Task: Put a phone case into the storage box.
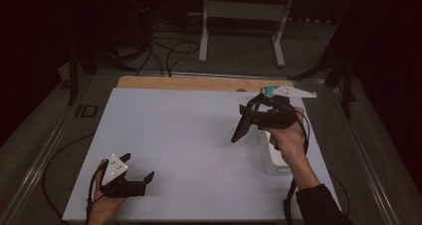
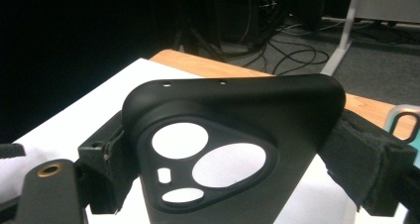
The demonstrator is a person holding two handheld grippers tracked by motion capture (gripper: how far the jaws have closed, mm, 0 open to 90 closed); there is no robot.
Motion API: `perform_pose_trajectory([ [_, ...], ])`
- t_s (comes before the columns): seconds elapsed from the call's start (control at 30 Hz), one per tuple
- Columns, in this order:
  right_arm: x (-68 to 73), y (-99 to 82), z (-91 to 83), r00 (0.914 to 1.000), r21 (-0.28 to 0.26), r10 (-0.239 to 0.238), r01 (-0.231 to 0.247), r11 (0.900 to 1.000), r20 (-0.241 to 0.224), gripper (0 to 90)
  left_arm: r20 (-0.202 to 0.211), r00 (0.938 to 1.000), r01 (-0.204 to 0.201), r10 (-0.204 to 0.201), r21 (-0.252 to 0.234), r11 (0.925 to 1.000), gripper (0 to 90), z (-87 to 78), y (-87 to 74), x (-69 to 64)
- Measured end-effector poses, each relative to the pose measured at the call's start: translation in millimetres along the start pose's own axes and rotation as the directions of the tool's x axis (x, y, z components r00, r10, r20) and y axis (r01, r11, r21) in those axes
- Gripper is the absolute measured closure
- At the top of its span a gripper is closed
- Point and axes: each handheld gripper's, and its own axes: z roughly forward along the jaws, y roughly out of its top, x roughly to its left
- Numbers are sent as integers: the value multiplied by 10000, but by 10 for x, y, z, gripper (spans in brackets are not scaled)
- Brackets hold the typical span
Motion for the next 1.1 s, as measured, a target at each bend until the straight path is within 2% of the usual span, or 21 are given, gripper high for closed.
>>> perform_pose_trajectory([
  [0.6,-191,202,25,9977,-177,88,-76,9998,672,151,17,10000,-18,18,-3,10000,2,-3,-4,3],
  [1.1,-389,329,85,9889,-195,378,-354,9992,1436,151,-13,10000,40,-40,-51,10000,2,-5,-3,7],
])
